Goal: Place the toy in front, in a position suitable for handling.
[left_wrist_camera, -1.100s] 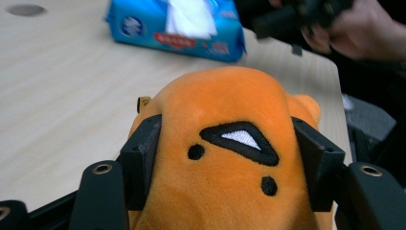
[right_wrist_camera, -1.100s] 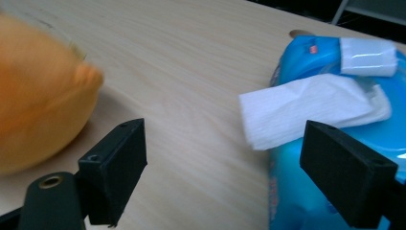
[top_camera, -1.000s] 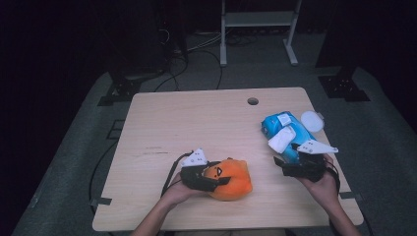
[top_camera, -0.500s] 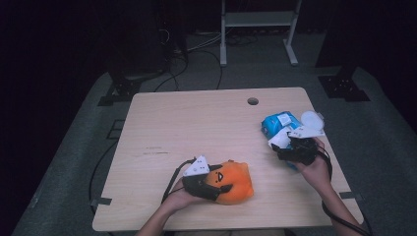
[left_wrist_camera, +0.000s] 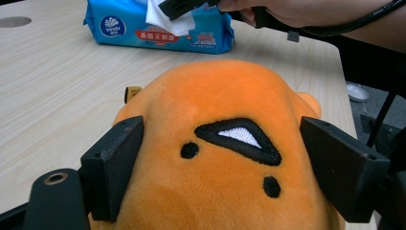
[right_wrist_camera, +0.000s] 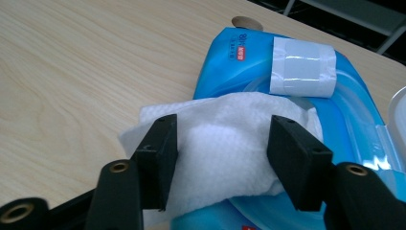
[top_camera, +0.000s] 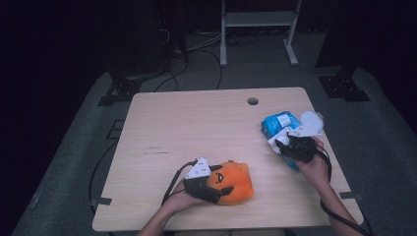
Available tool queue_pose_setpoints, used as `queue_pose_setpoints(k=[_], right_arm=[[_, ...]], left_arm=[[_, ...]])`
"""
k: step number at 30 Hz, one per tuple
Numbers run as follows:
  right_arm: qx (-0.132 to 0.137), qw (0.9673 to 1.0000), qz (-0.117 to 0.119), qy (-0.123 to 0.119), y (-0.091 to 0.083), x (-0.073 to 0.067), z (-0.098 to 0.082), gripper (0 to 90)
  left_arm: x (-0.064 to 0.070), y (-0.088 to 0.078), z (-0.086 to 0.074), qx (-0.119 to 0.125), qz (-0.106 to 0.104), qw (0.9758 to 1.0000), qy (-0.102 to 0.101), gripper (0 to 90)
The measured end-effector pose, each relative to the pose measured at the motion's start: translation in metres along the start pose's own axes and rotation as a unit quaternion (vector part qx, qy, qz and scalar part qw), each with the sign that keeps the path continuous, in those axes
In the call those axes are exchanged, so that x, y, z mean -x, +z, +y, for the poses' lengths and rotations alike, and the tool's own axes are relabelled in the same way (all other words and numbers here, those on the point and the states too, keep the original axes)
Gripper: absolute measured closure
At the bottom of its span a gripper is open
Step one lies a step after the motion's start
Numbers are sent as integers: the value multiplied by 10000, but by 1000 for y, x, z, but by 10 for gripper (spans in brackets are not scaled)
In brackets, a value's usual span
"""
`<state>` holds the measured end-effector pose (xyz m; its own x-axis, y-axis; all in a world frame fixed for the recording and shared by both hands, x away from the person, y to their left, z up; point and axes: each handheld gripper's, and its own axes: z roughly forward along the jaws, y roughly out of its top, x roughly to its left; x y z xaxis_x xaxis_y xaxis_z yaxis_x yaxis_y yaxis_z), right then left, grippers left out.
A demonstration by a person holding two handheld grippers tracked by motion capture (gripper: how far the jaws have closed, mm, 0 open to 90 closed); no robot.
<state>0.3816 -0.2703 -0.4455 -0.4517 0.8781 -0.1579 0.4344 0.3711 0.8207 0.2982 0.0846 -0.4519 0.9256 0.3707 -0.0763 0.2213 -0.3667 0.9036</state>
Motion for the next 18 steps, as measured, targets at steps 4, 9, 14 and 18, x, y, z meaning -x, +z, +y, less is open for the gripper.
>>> queue_pose_setpoints(k=[4, 9, 14, 18], right_arm=[[19, 9998, -174, -87, 0, -3, -2, 504], [49, 9998, -207, 6, 0, -2, -2, 538], [15, 9998, -135, 129, -3, 0, 0, 559], [20, 9997, -63, 226, -6, 3, 1, 574]], left_arm=[[1, 0, -1, 17, 25, 10000, 3, 177], [2, 1, -1, 25, 65, 10000, 31, 171], [4, 0, -1, 25, 95, 9999, 55, 166], [3, 0, -2, 52, 80, 9999, 44, 162]])
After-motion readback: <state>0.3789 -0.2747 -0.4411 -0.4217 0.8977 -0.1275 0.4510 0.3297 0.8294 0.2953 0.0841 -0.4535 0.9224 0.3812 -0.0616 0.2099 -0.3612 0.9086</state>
